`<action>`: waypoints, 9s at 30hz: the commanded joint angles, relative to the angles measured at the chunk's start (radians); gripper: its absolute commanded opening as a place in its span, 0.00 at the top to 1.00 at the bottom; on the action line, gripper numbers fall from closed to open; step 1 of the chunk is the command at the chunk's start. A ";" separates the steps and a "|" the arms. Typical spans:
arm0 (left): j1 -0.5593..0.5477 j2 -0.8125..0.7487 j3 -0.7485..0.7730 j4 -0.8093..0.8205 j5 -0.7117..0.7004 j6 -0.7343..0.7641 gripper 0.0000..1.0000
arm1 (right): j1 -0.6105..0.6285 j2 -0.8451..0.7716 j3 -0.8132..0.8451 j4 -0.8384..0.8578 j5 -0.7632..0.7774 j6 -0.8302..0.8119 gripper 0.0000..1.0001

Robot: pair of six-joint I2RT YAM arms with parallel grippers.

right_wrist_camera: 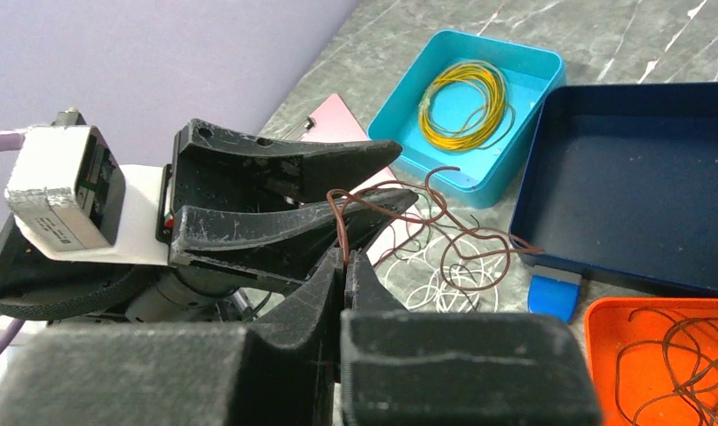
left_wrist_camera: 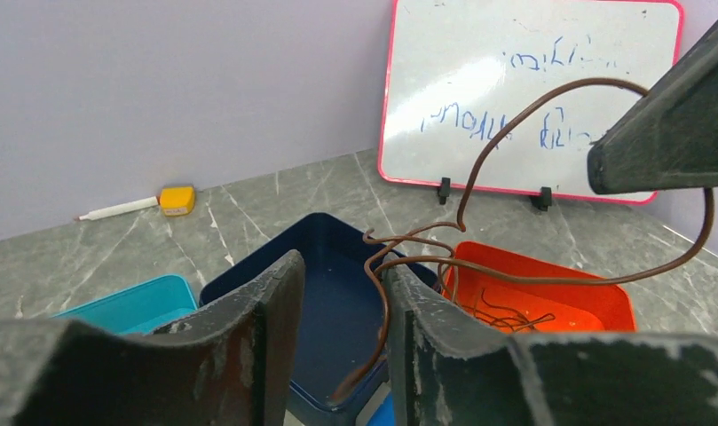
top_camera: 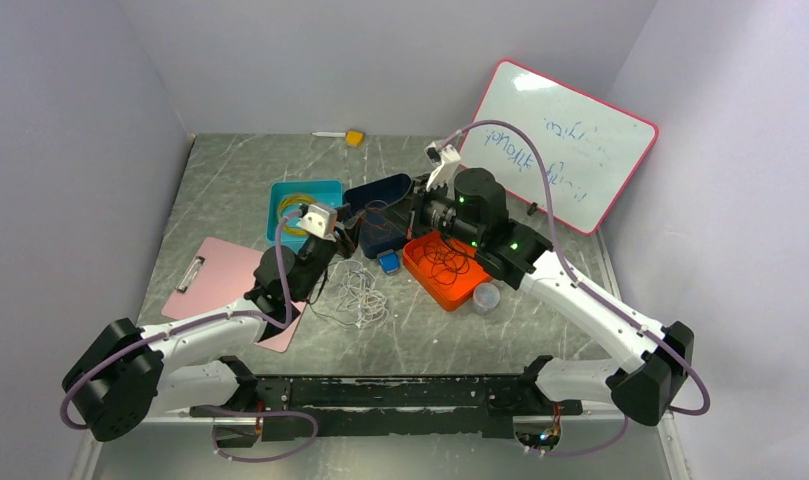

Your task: Untangle the cables

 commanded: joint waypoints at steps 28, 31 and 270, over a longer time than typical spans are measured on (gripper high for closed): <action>-0.007 -0.059 -0.033 -0.142 -0.029 -0.050 0.93 | -0.004 -0.064 0.032 -0.003 0.101 -0.048 1.00; -0.007 -0.067 -0.043 -0.194 -0.101 -0.056 0.93 | -0.004 -0.100 0.047 -0.026 0.192 -0.092 1.00; 0.061 0.089 0.290 -1.051 0.360 -0.508 0.93 | -0.135 -0.143 -0.420 0.074 0.083 -0.279 0.33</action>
